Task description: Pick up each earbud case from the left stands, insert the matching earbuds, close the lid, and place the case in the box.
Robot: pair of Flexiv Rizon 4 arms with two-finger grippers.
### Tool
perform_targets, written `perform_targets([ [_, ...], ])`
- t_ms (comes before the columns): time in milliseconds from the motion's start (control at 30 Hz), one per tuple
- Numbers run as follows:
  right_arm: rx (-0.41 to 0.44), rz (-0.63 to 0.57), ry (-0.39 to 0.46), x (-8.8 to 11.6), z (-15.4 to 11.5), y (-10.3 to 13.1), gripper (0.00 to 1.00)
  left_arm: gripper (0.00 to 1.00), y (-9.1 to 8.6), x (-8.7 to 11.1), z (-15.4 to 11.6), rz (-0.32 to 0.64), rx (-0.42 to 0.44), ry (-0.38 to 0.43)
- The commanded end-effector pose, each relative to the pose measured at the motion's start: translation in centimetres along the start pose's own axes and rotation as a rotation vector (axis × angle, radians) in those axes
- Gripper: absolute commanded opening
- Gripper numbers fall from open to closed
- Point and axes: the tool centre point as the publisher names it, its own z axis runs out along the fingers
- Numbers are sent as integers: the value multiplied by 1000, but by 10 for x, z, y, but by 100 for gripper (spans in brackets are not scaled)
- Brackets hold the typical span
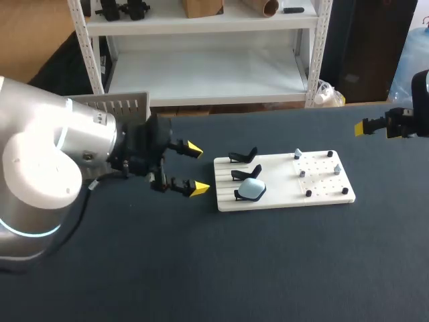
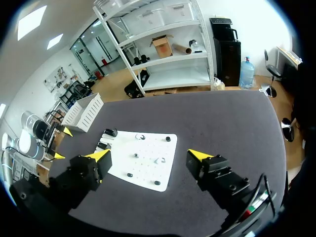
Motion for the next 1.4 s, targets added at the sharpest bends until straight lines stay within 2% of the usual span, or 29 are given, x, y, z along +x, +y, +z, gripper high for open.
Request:
perform_targets([
  [33,0,0,0,0,0,0,100,100,-4,2,12,11,-20,-52],
  [400,0,0,0,0,0,0,100,100,-3,17,39,7,-4,-47],
  [467,0,0,0,0,0,0,100,90,-4,18,40,29,-20,-64],
  [500,0,0,0,0,0,0,100,89,-4,18,40,32,-17,-70],
  [767,0,0,0,0,0,0,100,99,-18,16,48,56,22,-91],
  [1067,0,0,0,0,0,0,100,92,-22,11,74,38,43,-87],
  [1400,0,0,0,0,0,0,100,89,-19,11,91,31,34,-69],
])
